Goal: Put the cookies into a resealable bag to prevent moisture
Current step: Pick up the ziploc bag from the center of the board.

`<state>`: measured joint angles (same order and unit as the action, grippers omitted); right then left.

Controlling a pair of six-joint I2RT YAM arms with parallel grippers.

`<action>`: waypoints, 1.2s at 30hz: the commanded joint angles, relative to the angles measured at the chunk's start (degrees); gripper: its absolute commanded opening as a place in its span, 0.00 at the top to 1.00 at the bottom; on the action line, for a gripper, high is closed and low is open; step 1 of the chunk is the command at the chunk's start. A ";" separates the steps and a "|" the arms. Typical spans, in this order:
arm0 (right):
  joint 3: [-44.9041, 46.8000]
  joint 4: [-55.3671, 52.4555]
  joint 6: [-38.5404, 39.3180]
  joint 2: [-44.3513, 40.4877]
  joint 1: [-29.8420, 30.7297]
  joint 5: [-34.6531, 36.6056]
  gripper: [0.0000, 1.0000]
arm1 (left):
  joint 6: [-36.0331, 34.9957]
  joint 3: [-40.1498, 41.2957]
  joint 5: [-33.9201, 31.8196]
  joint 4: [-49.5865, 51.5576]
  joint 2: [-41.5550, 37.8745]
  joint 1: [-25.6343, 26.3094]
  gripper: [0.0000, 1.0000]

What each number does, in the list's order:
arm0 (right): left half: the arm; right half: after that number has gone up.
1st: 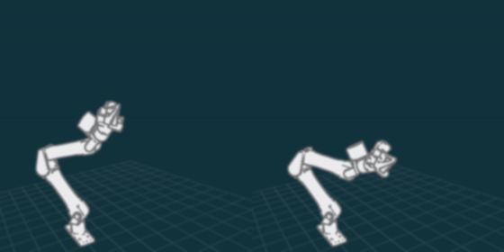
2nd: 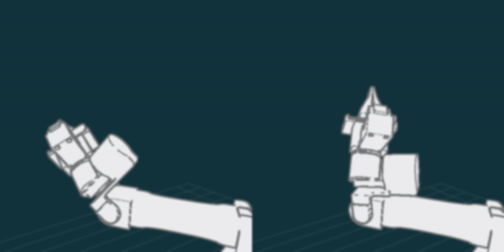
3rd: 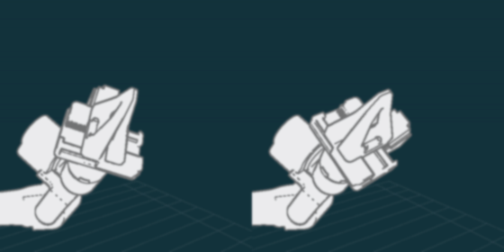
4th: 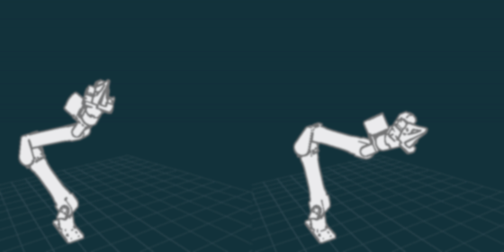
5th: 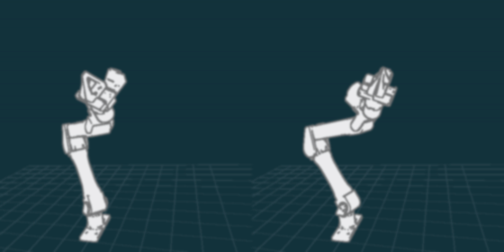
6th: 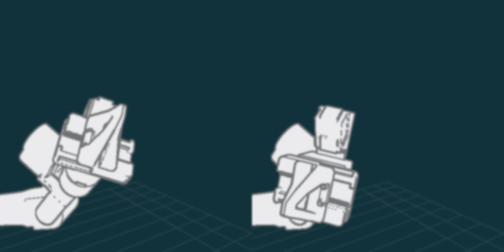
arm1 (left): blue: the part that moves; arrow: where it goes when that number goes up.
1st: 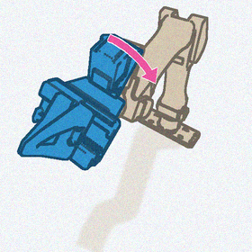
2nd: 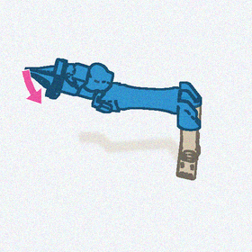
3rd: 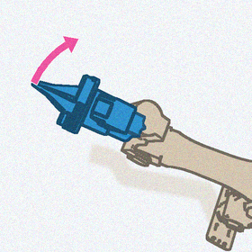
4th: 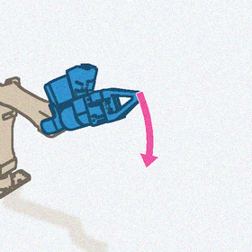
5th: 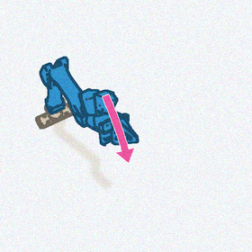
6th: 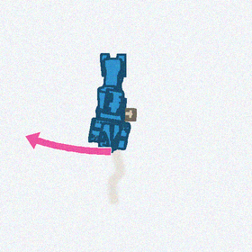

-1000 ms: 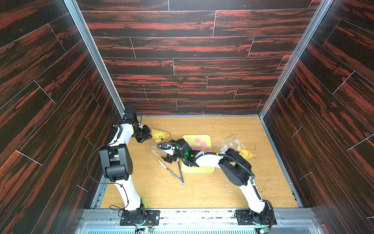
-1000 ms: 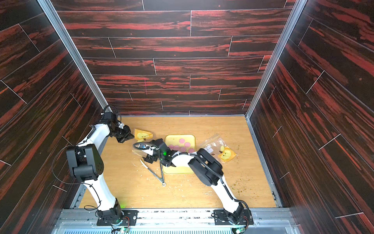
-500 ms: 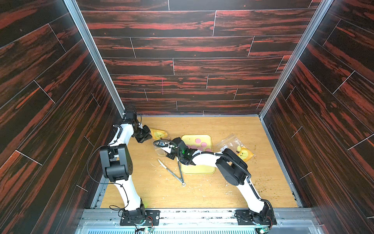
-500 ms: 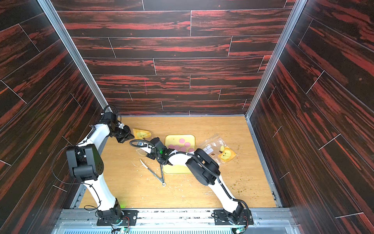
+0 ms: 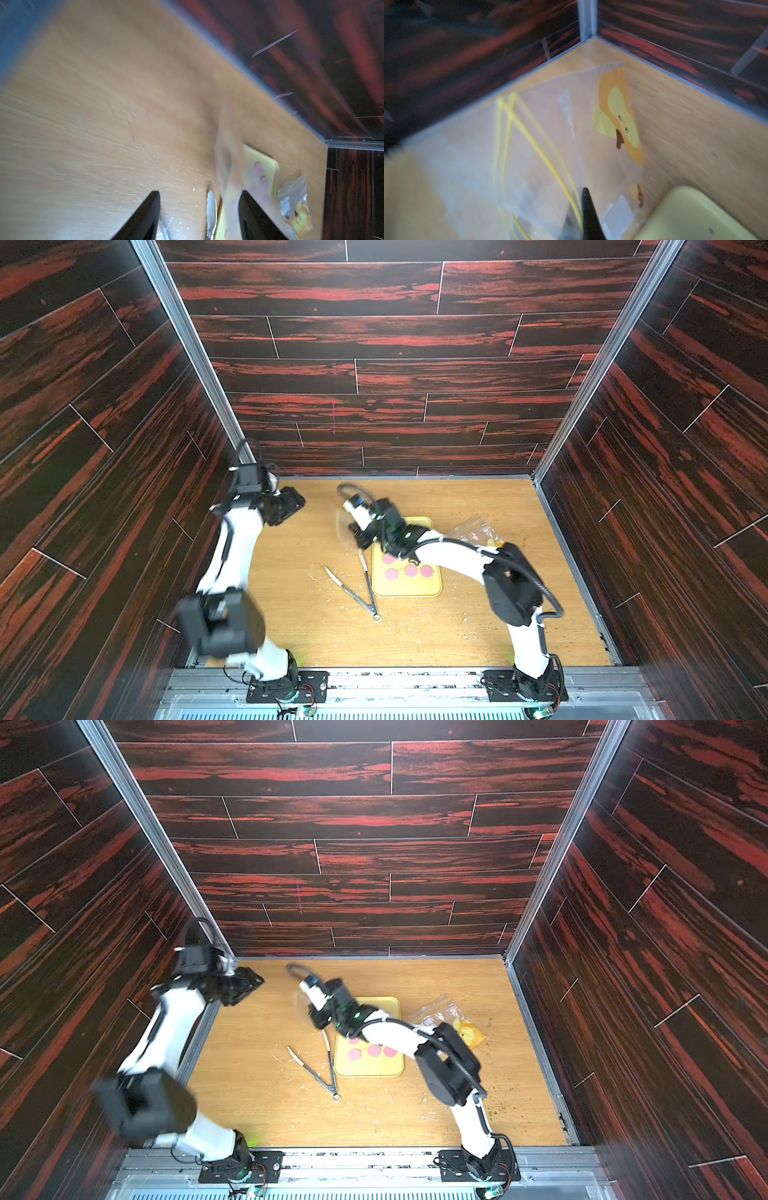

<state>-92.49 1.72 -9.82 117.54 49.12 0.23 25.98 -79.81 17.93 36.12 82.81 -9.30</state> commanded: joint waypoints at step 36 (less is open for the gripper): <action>-4.64 -11.76 -24.98 -5.73 -1.63 -9.70 1.00 | -7.27 2.99 -25.12 7.15 -0.66 28.46 0.90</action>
<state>-98.15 -11.86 -32.95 116.71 47.88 -7.03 21.23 -75.64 -6.15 39.31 80.95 18.98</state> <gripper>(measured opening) 0.046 0.094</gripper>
